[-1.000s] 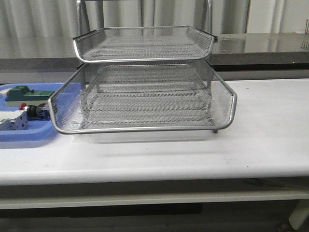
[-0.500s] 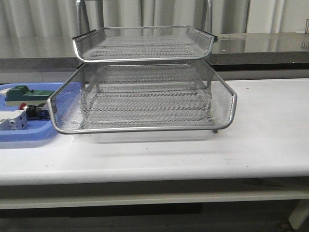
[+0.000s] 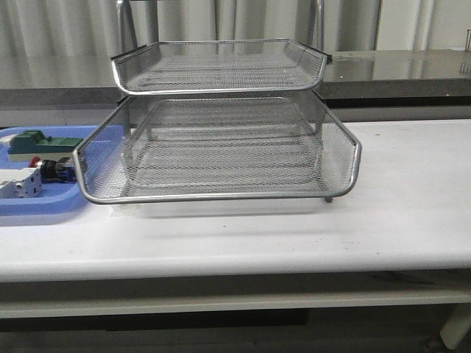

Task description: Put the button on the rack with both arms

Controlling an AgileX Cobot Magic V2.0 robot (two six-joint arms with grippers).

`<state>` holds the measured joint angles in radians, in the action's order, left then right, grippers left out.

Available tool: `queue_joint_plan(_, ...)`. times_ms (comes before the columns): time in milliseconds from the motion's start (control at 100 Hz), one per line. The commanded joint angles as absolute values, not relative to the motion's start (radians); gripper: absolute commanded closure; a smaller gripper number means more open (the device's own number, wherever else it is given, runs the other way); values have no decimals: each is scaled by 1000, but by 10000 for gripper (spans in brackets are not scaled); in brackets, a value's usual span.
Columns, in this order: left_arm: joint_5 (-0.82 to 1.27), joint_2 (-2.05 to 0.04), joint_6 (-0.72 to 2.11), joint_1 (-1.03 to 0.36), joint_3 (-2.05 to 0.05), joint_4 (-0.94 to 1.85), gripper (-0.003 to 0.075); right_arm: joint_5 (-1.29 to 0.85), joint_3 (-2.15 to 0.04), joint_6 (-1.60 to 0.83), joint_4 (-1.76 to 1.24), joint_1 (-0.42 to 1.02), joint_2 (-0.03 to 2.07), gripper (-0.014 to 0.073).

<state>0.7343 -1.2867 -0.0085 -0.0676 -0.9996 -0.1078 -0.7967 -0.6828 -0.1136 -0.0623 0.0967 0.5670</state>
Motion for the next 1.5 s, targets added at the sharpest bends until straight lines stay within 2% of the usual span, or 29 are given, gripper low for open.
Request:
queue_joint_plan(0, 681, -1266, -8, -69, -1034, -111, 149, -741, -718, -114, -58, 98, 568, 662)
queue_joint_plan(290, 608, -1268, -8, -69, -1038, -92, 149, -741, -718, -114, -58, 98, 568, 662)
queue_joint_plan(430, 586, -1306, 10, -69, -1107, -124, 149, -741, -718, -114, -58, 98, 568, 662)
queue_joint_plan(670, 607, -1490, 215, -69, -1317, -105, 148, -741, -718, -114, -58, 98, 568, 662)
queue_joint_plan(1150, 850, -1907, 491, -69, -1761, -71, 148, -741, -718, -114, -58, 98, 568, 662)
queue_joint_plan(1490, 931, -2079, 660, -69, -1909, -23, 148, -741, -718, -114, -58, 98, 568, 662)
